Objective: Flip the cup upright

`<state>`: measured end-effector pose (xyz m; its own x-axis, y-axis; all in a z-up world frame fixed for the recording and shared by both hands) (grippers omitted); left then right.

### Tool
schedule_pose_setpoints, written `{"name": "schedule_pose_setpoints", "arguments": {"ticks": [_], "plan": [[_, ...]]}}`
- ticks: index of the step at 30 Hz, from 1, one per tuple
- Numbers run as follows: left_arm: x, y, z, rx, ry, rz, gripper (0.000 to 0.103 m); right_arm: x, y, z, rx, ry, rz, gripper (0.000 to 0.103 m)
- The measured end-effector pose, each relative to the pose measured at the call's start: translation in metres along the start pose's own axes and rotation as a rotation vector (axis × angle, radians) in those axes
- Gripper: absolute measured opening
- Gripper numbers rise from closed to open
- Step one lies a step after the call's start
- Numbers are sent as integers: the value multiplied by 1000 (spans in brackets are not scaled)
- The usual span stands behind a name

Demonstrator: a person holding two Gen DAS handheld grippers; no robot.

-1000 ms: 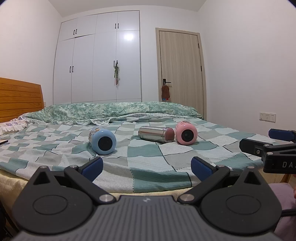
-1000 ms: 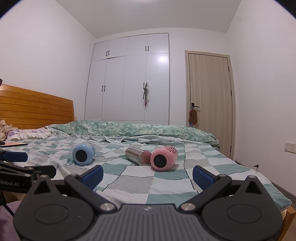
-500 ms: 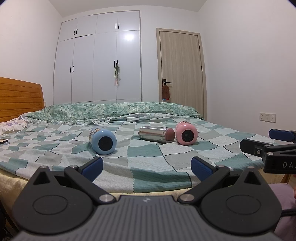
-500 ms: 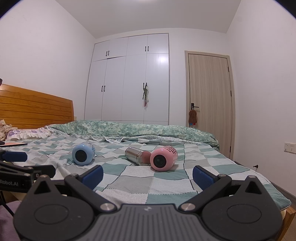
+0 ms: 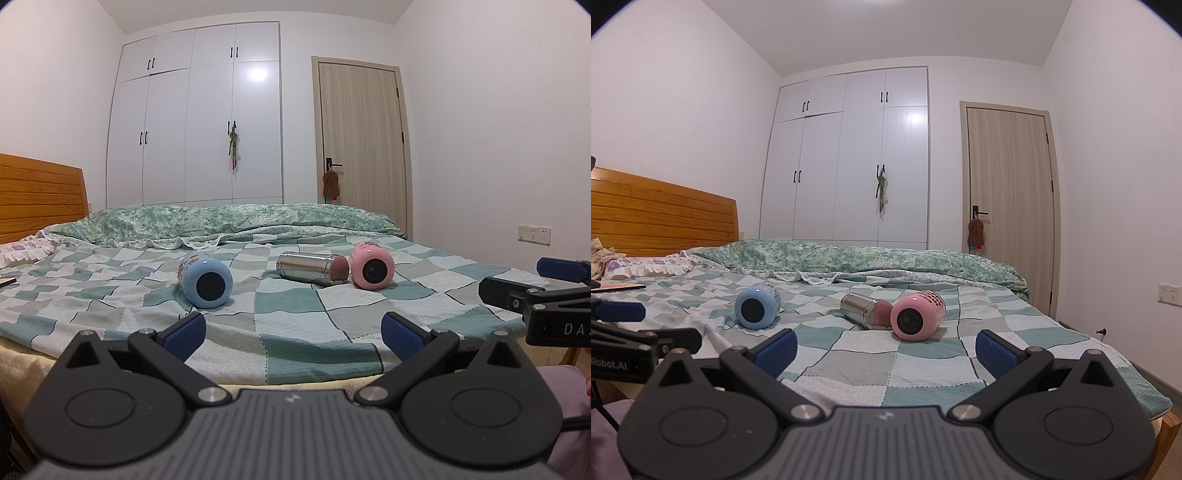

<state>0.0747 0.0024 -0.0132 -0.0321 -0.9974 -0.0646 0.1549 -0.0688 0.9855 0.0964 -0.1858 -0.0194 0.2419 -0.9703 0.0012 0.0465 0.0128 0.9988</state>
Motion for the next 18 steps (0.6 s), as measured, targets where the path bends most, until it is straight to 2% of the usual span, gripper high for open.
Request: {"name": "schedule_pose_setpoints", "arguments": {"ticks": [13,18], "plan": [[0,0,0,-2,0,-1,103,0,0,0,0,1,-1,103],[6,8,-1,9,-4,-37,103,4,3,1,2,-4,1,103]]}}
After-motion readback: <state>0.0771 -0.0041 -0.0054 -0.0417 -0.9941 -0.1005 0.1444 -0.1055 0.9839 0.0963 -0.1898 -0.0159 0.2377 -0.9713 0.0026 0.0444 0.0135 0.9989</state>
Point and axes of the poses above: each gripper's, at about its wrist camera, not at the fingertips, and z roughly against the way its jaws point, x to its right, y to its top, the point moved 8 cm from there along -z, roughly the way its jaws point, and after that the axes turned 1 degree about -z, right-handed, at the moved point
